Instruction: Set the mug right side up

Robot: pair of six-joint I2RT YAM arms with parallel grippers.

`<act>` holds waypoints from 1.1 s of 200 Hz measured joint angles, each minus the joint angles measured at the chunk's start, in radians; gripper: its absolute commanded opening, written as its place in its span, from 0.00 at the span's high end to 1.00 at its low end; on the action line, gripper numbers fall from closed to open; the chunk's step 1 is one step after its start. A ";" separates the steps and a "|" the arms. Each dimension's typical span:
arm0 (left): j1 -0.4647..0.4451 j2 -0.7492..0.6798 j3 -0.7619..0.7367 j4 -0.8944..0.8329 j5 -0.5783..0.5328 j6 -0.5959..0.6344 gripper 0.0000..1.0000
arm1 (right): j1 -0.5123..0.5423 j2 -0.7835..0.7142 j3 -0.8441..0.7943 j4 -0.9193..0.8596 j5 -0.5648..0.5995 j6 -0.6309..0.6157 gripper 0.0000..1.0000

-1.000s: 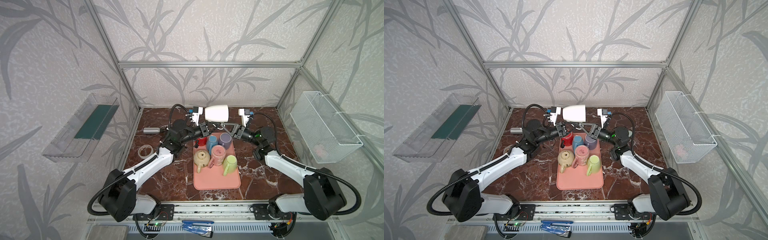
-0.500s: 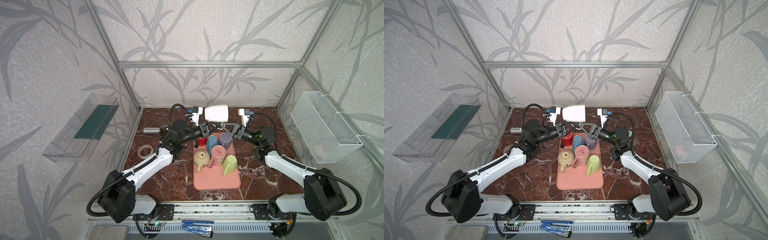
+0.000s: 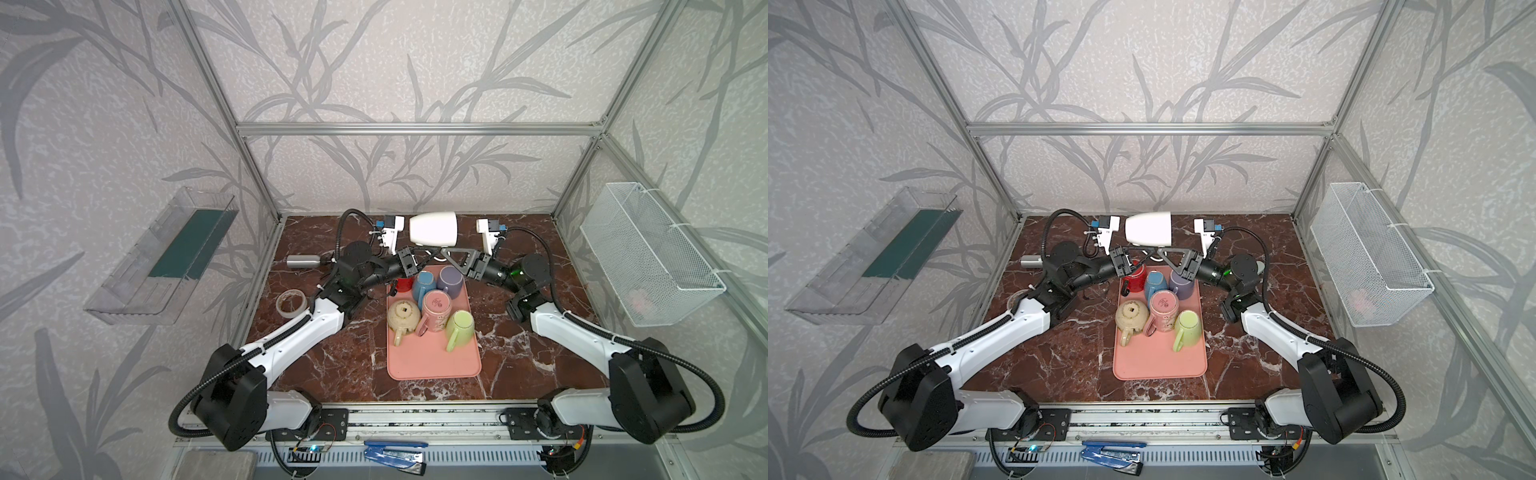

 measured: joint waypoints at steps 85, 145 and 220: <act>-0.001 -0.019 0.000 -0.018 0.002 -0.011 0.97 | -0.005 -0.008 -0.003 -0.005 -0.012 -0.016 1.00; -0.001 -0.019 -0.002 -0.019 0.002 -0.012 1.00 | -0.005 -0.008 -0.006 -0.005 -0.012 -0.019 0.94; 0.001 -0.019 -0.011 -0.016 -0.005 -0.005 1.00 | 0.010 0.006 -0.005 0.000 -0.002 -0.011 0.76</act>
